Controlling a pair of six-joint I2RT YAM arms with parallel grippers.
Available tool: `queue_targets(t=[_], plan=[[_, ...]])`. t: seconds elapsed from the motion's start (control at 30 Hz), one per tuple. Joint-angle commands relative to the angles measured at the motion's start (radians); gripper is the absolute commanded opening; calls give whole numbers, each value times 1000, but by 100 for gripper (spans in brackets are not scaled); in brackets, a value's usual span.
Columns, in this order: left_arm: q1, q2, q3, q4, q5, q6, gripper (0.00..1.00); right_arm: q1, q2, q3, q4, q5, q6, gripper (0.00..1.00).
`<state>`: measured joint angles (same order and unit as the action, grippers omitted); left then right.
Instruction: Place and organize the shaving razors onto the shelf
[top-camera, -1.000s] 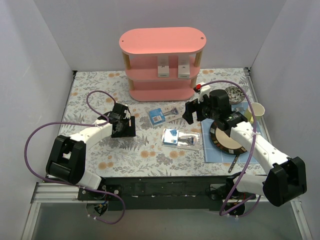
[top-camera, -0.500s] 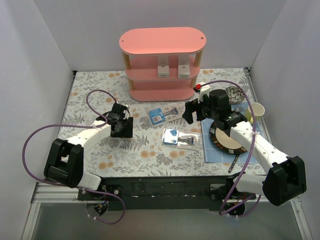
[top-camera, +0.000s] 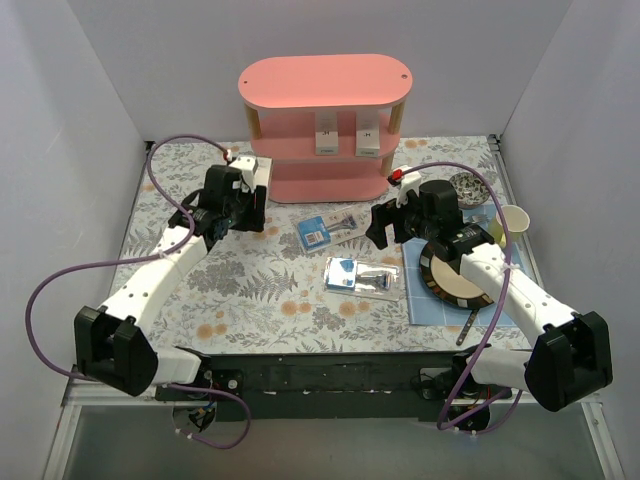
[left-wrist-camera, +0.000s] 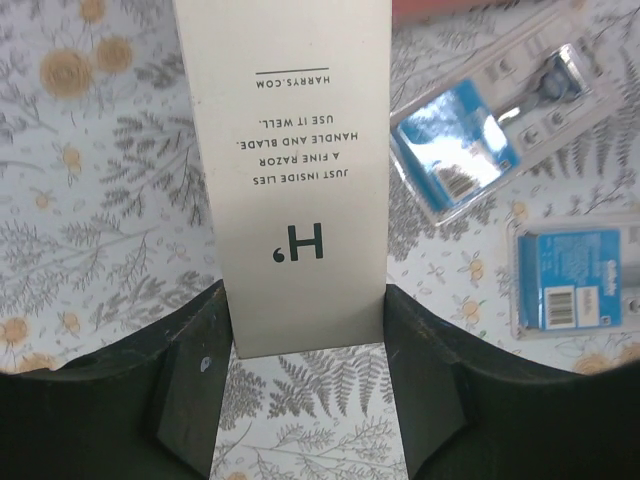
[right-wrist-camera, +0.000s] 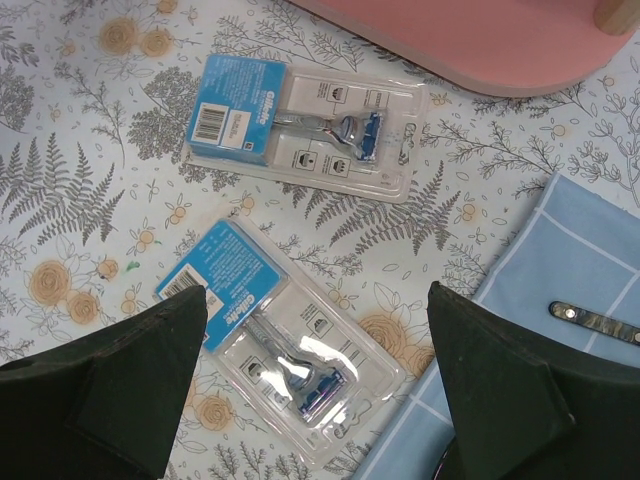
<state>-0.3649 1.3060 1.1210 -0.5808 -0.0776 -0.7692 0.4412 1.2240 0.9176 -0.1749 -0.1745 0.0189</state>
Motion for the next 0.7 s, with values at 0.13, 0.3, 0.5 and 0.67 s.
queue_targets(t=[0.13, 0.3, 0.5, 0.67], plan=[[-5, 176, 253, 79, 41, 47, 34, -4, -9, 1, 43, 6, -16, 98], [-3, 269, 362, 91, 50, 39, 35, -6, -24, -14, 43, 12, -16, 98], [-3, 355, 454, 121, 26, 39, 35, -15, -53, -46, 43, 18, -16, 98], [-5, 403, 505, 141, -5, 48, 36, -21, -66, -63, 41, 13, -16, 98]])
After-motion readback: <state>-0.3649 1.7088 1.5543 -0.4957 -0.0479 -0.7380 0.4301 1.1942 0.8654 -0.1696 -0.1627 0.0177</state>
